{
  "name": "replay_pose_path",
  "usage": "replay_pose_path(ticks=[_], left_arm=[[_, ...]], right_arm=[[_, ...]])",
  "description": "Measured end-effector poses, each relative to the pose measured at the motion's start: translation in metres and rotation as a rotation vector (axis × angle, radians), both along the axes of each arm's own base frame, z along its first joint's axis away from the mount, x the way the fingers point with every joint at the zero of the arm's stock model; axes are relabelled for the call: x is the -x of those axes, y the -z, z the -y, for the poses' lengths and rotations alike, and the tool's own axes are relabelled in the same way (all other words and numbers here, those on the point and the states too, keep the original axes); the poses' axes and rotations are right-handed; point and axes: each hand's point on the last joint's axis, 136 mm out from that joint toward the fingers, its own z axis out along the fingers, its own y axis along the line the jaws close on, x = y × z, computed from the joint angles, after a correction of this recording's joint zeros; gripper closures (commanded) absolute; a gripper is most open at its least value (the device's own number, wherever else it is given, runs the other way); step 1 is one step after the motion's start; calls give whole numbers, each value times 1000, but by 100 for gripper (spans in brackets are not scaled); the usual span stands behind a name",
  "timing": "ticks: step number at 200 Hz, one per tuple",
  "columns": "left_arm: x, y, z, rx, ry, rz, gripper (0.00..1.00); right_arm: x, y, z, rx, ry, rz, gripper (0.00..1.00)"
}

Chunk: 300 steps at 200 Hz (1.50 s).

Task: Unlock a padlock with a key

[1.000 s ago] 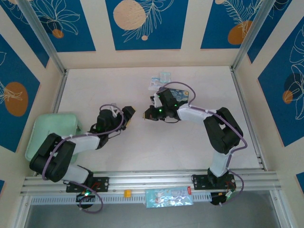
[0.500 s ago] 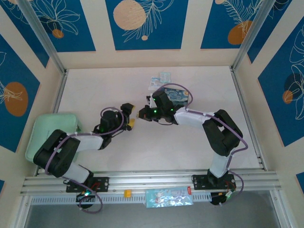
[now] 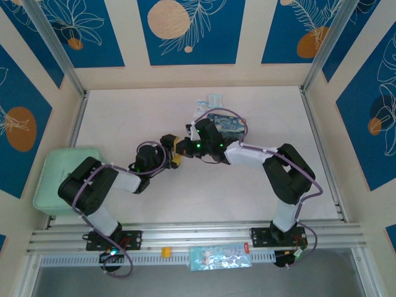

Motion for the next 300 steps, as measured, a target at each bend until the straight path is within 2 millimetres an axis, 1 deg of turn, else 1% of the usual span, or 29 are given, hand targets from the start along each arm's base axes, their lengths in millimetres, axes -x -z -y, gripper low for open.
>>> replay_pose_path(ticks=[39,75,102,131,158,175,185,195,220,246,265,279,284,288,293,300], left_arm=[[-1,-5,1,15,-2,16,16],[-1,-5,0,12,-3,18,21],[-1,-4,0,-8,2,28,24],[2,-5,-2,-55,14,39,31],[5,-9,-3,-91,25,58,40],[6,-7,-4,-116,33,62,49],[6,-4,-4,-127,35,55,56],[7,-2,-4,-143,42,54,61],[8,4,-6,-169,46,46,76],[10,8,-7,-191,54,36,86],[11,9,-7,-206,60,38,90],[12,7,-8,-211,61,38,96],[12,7,-8,-216,63,43,99],[12,6,-8,-221,64,47,100],[12,5,-8,-226,65,50,100],[12,5,-8,-234,67,55,100]], right_arm=[[6,13,5,22,1,-25,100],[7,11,7,24,3,-24,100],[14,11,15,39,8,-30,100],[16,14,20,63,16,-33,100],[16,16,22,74,20,-35,100],[16,17,22,79,23,-35,100],[15,18,23,86,27,-33,100],[15,19,25,93,34,-34,100],[14,20,27,105,44,-34,100],[13,21,28,112,53,-32,100],[13,20,29,114,56,-30,100],[13,20,29,114,57,-29,100],[13,20,29,114,57,-29,100],[13,20,29,114,56,-28,100],[13,19,29,114,55,-26,98],[13,19,29,114,52,-21,92]])
